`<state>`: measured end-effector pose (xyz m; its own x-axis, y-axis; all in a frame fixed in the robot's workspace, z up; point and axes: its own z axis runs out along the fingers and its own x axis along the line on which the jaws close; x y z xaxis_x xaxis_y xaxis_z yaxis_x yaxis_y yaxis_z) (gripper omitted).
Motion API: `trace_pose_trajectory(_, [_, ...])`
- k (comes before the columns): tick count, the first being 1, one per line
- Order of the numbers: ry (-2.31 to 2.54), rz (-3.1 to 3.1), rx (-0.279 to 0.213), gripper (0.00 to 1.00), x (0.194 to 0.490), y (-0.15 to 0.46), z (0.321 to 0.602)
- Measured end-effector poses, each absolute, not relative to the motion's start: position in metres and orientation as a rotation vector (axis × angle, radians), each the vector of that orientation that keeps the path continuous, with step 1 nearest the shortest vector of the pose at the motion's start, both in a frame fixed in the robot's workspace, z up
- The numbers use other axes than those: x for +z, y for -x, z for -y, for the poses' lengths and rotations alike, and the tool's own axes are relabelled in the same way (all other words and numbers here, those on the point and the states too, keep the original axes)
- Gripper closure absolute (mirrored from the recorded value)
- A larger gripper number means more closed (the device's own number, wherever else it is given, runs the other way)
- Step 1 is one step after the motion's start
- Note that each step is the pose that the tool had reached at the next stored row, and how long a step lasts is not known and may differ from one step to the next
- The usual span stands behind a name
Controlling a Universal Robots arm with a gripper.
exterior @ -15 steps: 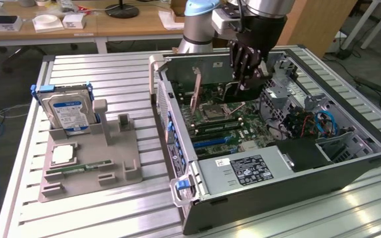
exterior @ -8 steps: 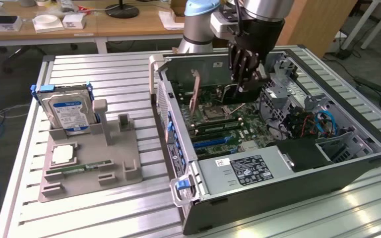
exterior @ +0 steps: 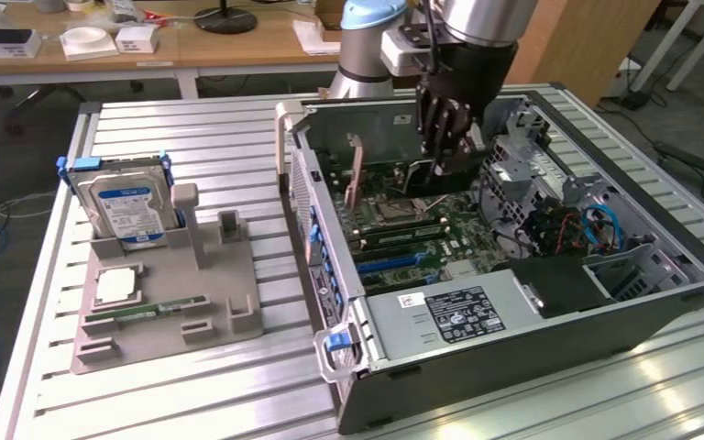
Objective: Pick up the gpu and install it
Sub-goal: 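Insert the gpu into the slot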
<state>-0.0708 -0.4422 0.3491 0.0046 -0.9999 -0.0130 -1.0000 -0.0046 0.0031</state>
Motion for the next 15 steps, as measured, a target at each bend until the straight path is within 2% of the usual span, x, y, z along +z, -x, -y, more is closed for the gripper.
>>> trace_pose_trajectory(15, [2.222,-2.211,0.018,0.73,0.338,0.077,0.443])
